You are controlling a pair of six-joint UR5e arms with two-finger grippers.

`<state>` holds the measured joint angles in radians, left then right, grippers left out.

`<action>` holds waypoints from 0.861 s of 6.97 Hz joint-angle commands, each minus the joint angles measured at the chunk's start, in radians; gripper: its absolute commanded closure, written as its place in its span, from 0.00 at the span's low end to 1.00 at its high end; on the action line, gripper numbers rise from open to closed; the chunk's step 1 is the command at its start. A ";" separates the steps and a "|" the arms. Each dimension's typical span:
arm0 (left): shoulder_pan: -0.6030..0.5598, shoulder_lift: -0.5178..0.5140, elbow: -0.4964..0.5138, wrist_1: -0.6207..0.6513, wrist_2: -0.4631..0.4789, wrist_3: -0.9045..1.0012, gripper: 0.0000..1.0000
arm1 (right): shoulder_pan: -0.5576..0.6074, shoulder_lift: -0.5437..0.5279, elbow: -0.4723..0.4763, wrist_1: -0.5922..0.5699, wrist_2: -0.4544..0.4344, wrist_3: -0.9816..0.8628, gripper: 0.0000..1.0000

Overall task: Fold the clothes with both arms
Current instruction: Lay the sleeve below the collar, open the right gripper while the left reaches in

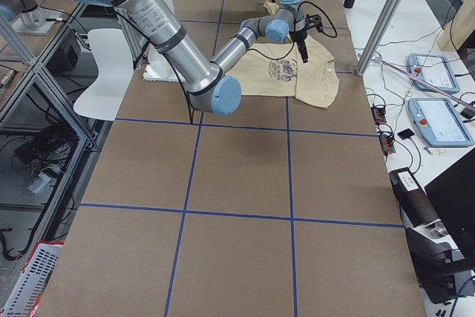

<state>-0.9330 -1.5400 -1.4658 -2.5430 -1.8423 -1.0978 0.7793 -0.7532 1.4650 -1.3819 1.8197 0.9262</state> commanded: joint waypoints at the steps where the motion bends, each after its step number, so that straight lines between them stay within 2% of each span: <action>1: 0.005 -0.014 0.018 -0.003 0.005 -0.001 0.02 | 0.000 -0.006 -0.002 0.003 0.000 -0.006 0.01; 3: 0.029 -0.014 0.022 -0.002 0.029 0.003 0.04 | 0.000 -0.009 -0.005 0.006 -0.003 -0.009 0.01; 6: 0.048 -0.014 0.022 0.000 0.034 -0.002 0.14 | -0.003 -0.020 -0.006 0.009 -0.007 -0.010 0.01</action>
<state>-0.8912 -1.5539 -1.4441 -2.5435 -1.8106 -1.0984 0.7778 -0.7685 1.4592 -1.3740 1.8146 0.9170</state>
